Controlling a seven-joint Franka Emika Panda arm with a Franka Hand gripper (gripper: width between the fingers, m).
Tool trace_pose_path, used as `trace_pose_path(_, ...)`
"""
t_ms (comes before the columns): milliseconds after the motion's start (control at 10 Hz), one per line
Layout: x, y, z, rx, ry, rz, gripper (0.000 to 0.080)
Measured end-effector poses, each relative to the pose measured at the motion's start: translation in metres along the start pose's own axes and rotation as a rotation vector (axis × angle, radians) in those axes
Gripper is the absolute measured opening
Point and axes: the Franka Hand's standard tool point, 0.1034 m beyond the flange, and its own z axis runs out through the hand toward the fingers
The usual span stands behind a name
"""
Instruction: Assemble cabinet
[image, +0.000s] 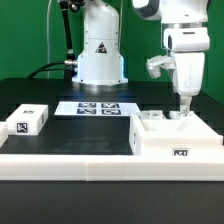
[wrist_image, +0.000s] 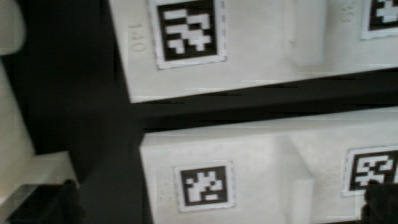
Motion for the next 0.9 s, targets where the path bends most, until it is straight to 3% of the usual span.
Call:
trace_pose_path(200, 0.009, -0.009, 0.007, 0.0, 0.017, 0.006, 0.0797)
trace_pose_path(600, 0.009, -0.01, 0.011, 0.0, 0.024, 0.023, 0.0797)
trace_pose_path(900, 0.014, -0.018, 0.027, 0.006, 0.044, 0.022, 0.0797)
